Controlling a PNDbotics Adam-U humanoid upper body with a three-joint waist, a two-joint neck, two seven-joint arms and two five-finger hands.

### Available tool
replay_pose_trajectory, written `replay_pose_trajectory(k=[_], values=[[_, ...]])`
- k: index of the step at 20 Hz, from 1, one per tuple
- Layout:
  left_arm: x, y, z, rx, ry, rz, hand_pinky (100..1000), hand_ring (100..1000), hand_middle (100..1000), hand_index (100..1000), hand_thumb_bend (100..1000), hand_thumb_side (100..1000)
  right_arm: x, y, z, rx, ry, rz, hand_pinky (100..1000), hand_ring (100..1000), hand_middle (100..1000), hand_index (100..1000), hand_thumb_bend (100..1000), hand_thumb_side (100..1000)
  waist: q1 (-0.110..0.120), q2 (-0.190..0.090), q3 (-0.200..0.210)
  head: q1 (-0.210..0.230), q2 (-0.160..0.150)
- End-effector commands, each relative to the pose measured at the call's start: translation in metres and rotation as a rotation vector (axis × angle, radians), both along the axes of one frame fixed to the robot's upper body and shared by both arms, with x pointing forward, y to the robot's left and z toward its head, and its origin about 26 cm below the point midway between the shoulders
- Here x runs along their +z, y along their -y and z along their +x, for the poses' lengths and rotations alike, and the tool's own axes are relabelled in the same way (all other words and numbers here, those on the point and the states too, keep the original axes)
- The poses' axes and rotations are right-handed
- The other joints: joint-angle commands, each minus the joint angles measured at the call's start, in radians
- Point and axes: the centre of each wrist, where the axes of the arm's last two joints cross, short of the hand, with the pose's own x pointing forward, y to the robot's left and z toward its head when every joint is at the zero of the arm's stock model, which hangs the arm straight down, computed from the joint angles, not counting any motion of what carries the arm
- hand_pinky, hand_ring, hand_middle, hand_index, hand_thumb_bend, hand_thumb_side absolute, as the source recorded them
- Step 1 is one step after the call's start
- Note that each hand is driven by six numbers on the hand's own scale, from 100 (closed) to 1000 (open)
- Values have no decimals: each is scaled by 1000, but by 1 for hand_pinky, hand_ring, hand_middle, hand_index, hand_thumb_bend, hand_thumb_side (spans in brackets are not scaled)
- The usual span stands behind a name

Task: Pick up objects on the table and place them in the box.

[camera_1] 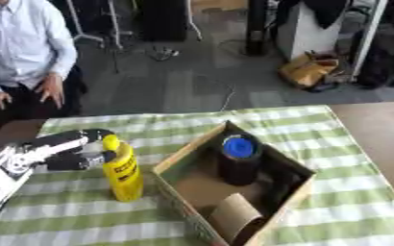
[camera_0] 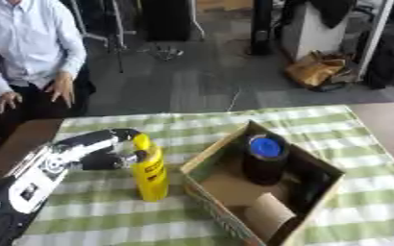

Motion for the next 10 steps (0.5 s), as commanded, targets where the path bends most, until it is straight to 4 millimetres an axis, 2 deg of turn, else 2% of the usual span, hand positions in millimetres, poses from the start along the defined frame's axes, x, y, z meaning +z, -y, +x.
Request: replay_pose_trajectory(k=[1, 10], values=[[20, -4, -1, 1, 41, 16, 1000, 1000, 1000, 1000, 296, 1000, 7, -2, -3, 10, 51, -2, 793, 733, 682, 591, 100, 1000, -2, -19, 3, 1, -10], [18, -1, 0, 2, 34, -5, 1000, 1000, 1000, 1000, 274, 1000, 7, -2, -3, 11, 53, 0, 793, 733, 682, 591, 100, 997, -3, -18, -1, 5, -13]])
